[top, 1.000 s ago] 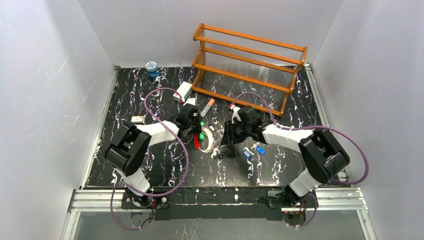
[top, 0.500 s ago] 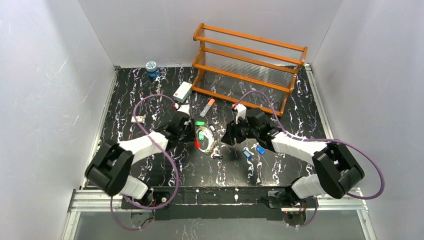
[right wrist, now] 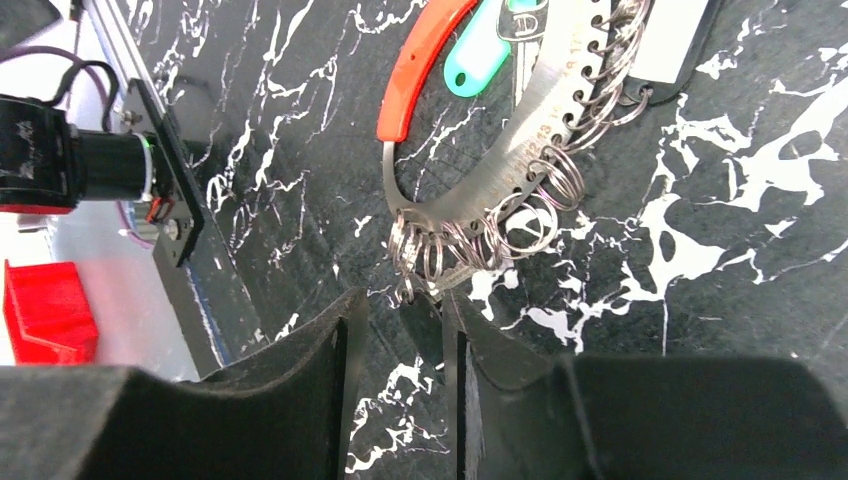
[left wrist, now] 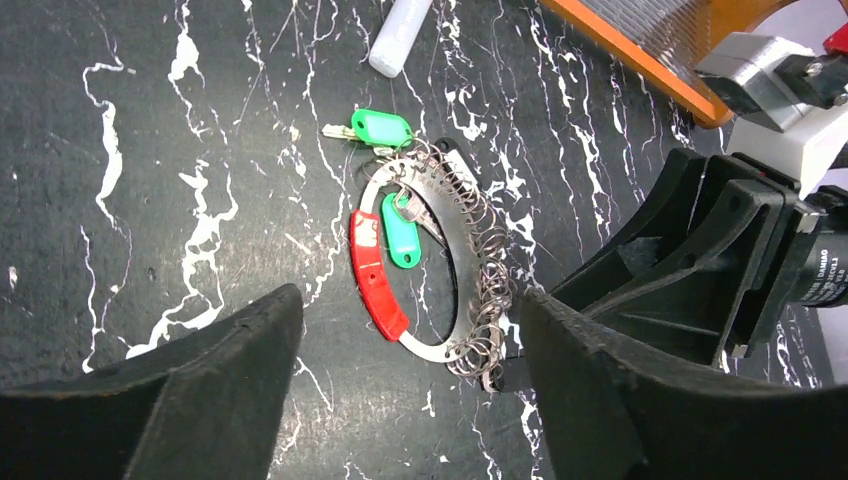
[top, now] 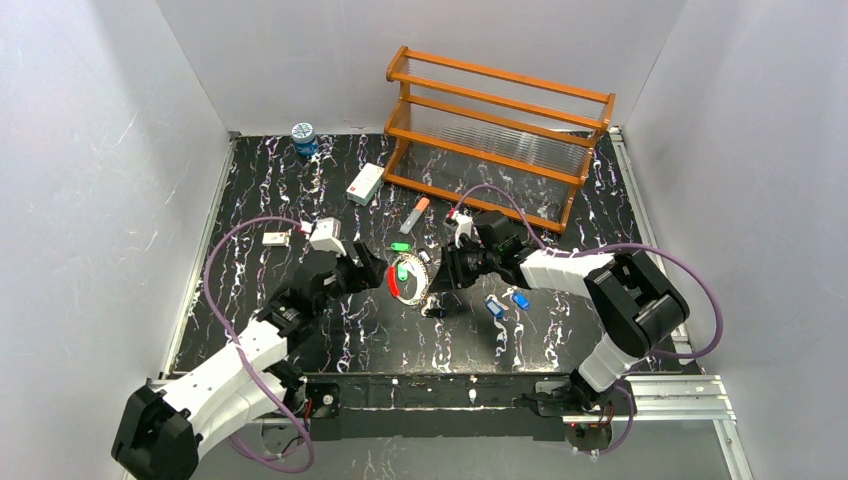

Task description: Put the keys on the keyring

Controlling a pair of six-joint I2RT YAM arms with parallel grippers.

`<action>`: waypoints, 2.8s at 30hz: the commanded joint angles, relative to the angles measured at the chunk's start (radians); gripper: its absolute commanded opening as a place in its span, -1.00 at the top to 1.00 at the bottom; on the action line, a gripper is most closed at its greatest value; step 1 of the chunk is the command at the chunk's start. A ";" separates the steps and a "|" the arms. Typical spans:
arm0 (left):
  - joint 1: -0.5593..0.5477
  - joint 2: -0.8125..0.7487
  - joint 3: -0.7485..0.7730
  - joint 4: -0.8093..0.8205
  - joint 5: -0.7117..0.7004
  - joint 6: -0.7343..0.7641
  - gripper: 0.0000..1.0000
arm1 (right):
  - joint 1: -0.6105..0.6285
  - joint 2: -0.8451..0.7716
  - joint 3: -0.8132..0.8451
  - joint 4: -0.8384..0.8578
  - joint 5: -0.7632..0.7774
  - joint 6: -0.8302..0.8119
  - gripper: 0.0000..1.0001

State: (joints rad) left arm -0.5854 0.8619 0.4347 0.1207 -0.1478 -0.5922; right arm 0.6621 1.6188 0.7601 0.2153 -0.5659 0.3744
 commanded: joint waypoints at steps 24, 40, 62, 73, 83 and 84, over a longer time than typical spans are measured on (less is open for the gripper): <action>0.006 0.114 -0.080 0.140 0.098 -0.118 -0.79 | 0.119 0.148 0.265 -0.305 0.071 0.102 0.49; 0.006 0.183 -0.079 0.153 0.125 -0.113 -0.78 | 0.194 0.171 0.362 -0.420 0.241 0.052 0.13; 0.006 0.325 -0.062 0.223 0.253 -0.151 -0.62 | 0.082 0.151 0.320 -0.400 0.182 0.039 0.11; 0.006 0.334 -0.062 0.217 0.255 -0.149 -0.62 | 0.083 0.228 0.333 -0.380 0.063 0.046 0.10; 0.006 0.349 -0.062 0.220 0.256 -0.146 -0.62 | 0.082 0.163 0.282 -0.294 -0.013 0.074 0.18; 0.006 0.351 -0.062 0.222 0.257 -0.145 -0.62 | 0.083 0.152 0.279 -0.292 0.003 0.073 0.18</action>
State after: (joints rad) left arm -0.5846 1.2049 0.3477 0.3447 0.0952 -0.7441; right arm 0.7437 1.8439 1.0523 -0.1276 -0.5415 0.4408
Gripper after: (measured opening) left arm 0.813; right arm 0.414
